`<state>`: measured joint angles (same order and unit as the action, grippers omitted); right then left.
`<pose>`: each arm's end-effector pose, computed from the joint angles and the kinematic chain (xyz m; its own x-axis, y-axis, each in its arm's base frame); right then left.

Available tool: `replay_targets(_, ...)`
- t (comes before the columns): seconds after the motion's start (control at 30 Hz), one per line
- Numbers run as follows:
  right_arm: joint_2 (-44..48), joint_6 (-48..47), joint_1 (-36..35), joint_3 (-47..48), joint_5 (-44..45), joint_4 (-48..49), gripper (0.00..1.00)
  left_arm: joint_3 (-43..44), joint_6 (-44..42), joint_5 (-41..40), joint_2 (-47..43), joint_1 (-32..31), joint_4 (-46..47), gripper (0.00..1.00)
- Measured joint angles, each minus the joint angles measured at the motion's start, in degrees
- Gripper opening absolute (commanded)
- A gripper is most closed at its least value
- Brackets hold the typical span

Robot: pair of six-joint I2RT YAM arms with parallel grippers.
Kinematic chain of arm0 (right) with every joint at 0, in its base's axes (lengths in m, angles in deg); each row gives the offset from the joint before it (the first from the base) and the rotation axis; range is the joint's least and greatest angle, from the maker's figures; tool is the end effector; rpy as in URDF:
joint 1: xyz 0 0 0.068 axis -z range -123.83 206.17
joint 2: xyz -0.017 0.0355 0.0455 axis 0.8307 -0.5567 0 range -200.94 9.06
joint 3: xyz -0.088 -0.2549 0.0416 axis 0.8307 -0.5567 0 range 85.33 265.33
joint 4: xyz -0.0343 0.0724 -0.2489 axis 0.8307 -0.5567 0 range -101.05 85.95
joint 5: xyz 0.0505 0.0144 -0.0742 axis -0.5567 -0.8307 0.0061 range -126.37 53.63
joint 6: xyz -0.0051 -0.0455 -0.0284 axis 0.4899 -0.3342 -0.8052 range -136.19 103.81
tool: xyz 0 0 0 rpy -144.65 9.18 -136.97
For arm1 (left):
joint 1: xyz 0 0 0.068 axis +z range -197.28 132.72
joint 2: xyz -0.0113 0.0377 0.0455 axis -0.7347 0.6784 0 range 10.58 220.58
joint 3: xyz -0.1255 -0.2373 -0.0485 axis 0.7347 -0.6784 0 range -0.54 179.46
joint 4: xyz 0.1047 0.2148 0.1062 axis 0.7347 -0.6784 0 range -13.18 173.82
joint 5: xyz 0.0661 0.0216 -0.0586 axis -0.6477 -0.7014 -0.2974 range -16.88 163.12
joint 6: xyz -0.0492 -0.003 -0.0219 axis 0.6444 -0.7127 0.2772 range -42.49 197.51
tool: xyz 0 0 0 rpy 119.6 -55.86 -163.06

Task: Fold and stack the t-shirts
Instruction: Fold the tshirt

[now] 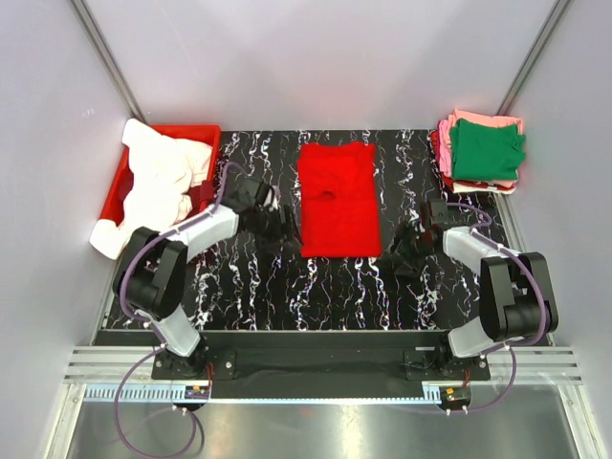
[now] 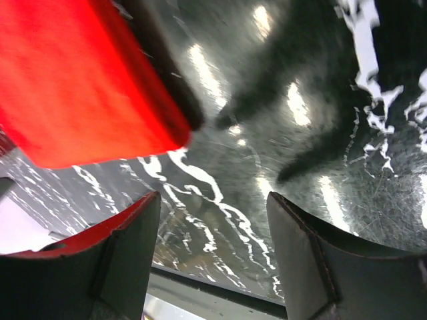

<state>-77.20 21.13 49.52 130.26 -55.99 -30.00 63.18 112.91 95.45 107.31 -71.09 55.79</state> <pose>0.2648 0.0429 0.1611 -0.8729 0.4732 -0.1193 0.3663 0.7969 0.4804 0.3065 -0.1500 0.1990 -0.9663 -0.1593 -0.2022 -0.0221 0.8339 -0.5515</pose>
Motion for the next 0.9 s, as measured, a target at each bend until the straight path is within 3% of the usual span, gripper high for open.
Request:
replay_targets(0.17,-0.2,1.1,-0.1,-3.0,-1.0,4.4,0.68,-7.7,3.7,0.1,-0.1,-3.5,5.9,0.75)
replay_targets(0.37,-3.6,2.1,-0.1,-2.0,-2.8,10.4,0.63,-8.1,5.8,-0.1,2.1,-4.7,11.4,0.74)
replay_targets(0.57,-7.0,2.4,-0.1,-0.3,-3.9,13.6,0.49,-8.1,7.4,-0.2,3.7,-4.7,14.7,0.67)
replay_targets(0.9,-9.4,2.7,-0.1,-0.2,-4.0,16.1,0.18,-8.1,9.2,0.0,5.7,-4.8,19.0,0.56)
